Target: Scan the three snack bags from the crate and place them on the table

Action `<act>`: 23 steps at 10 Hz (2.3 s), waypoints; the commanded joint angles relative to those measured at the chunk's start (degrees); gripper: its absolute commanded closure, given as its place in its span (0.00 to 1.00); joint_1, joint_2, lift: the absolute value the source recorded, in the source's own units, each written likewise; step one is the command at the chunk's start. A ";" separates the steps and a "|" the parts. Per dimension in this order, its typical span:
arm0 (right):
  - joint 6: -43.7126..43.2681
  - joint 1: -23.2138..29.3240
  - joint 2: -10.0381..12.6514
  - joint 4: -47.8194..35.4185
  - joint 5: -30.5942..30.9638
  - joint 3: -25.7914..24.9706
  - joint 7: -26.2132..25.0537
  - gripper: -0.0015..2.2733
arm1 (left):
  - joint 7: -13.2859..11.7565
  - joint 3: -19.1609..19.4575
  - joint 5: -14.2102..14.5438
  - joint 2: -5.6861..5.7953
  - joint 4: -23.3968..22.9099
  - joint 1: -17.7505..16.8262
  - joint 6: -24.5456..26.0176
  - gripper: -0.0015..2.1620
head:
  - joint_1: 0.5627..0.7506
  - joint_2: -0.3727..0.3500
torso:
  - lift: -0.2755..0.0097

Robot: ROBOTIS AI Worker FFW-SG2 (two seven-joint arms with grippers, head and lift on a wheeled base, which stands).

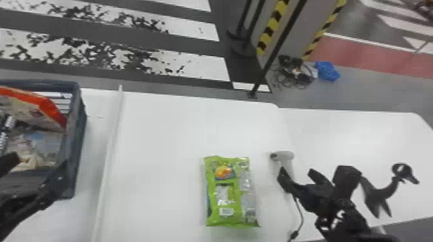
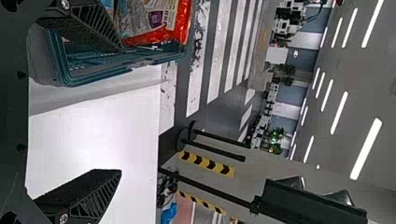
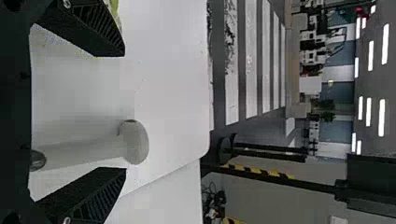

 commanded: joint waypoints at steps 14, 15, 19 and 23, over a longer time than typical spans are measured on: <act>10.39 -25.78 -3.00 35.26 9.10 -0.02 21.84 0.95 | -2.04 1.19 0.10 0.12 0.01 3.35 -5.80 0.04 | 0.70 0.03 | 0.84; 11.45 -22.18 -1.77 29.20 9.71 -1.07 19.73 0.95 | -1.78 1.02 0.10 0.12 -0.26 3.09 -5.62 0.04 | 0.70 0.03 | 0.84; 6.35 0.85 6.49 -0.69 6.72 -8.81 9.97 0.95 | 1.65 0.58 -0.07 1.61 -2.37 2.47 -1.76 0.04 | 0.70 0.03 | 0.84; 6.00 16.67 13.17 -15.98 -1.01 -10.65 9.80 0.95 | 1.91 -0.57 0.19 2.14 -1.22 0.98 -1.23 0.04 | 0.70 0.03 | 0.84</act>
